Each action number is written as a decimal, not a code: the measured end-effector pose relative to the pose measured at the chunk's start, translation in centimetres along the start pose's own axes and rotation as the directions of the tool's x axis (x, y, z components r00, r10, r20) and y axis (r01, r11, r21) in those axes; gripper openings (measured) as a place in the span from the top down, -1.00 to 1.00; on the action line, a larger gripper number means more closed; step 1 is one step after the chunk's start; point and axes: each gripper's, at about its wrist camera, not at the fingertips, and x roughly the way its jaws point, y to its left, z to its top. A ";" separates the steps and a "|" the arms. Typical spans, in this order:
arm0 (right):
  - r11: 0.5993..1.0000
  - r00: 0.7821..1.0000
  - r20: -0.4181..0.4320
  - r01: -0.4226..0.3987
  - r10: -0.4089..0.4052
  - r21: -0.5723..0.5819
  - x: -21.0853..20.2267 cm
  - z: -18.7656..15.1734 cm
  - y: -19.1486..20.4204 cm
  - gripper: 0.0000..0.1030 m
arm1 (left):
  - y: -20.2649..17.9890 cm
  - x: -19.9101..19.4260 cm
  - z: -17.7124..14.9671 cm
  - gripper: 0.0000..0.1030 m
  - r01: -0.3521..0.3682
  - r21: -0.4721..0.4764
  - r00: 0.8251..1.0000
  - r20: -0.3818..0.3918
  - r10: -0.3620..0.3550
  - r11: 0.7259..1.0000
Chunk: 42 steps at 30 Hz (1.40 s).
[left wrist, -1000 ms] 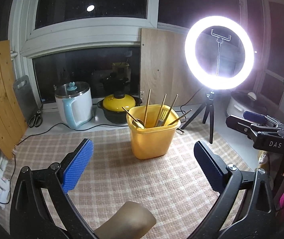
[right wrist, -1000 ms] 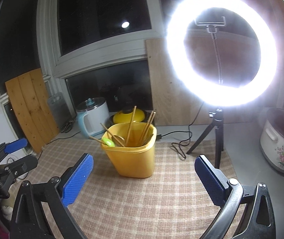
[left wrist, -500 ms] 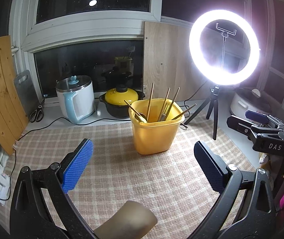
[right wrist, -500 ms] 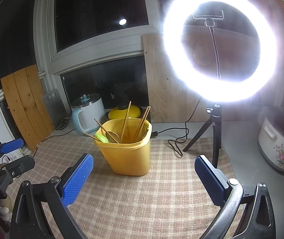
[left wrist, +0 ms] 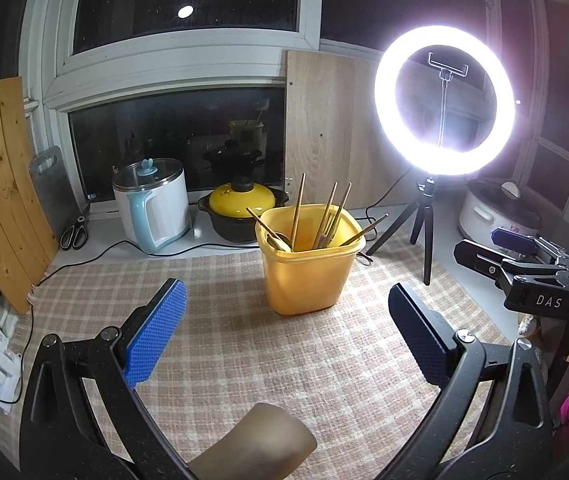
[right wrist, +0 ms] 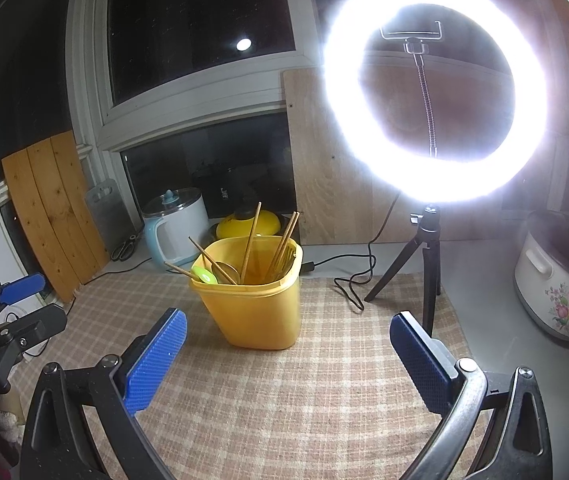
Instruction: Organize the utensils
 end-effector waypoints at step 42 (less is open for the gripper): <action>1.000 1.000 -0.031 -0.001 0.002 0.028 0.3 -0.7 -0.2 -0.99 | -0.2 0.1 -0.5 -0.99 -0.058 0.006 0.998 0.021 0.058 0.998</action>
